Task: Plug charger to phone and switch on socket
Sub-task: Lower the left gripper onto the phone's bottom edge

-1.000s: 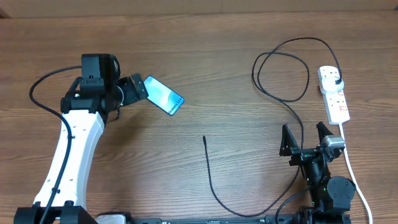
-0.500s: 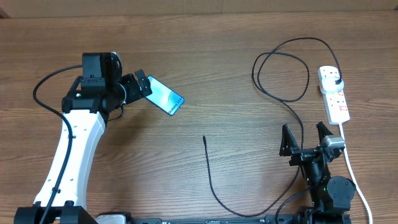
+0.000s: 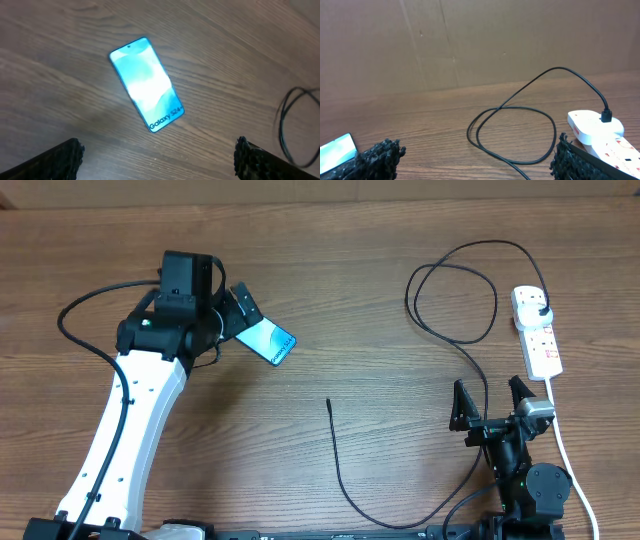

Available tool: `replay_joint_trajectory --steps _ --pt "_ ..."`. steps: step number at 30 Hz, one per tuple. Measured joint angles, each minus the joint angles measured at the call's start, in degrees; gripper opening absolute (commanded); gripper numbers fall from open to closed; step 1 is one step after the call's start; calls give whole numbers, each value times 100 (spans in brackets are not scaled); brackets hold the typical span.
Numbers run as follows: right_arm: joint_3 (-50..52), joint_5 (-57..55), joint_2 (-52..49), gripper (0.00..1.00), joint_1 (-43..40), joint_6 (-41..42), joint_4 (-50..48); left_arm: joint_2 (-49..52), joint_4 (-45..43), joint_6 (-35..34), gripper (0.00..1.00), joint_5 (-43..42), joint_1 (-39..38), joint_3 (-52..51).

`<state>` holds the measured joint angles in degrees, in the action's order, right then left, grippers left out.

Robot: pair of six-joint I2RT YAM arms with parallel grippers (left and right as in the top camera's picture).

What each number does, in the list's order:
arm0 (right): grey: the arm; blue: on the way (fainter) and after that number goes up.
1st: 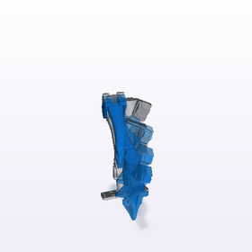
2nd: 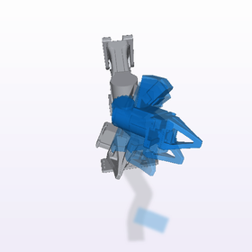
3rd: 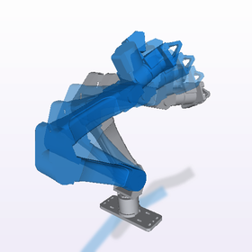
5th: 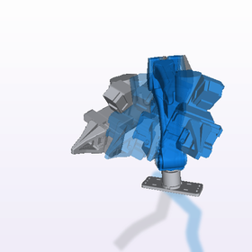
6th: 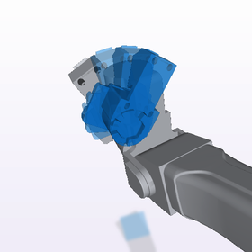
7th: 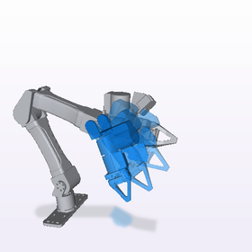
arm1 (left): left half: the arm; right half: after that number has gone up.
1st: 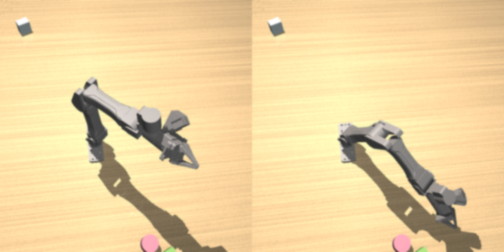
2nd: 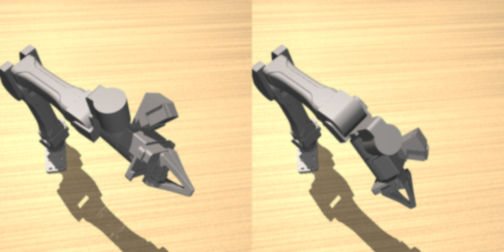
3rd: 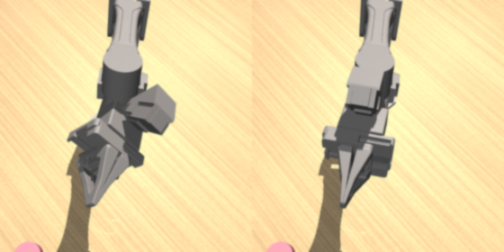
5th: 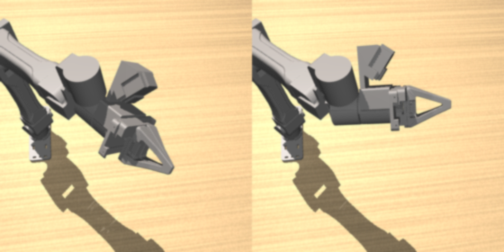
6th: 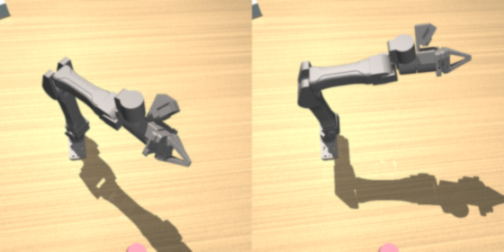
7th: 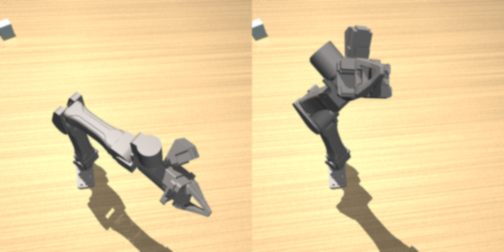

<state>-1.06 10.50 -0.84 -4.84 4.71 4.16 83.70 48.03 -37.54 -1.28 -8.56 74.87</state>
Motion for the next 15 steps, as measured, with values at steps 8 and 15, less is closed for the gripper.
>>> replay_joint_trajectory --steps 8,15 --pt "0 -2 0 100 2 0 0 162 317 -868 100 223 -4 212" --pt "0 -4 0 100 0 0 4 1362 1346 -1021 100 249 -50 1598"
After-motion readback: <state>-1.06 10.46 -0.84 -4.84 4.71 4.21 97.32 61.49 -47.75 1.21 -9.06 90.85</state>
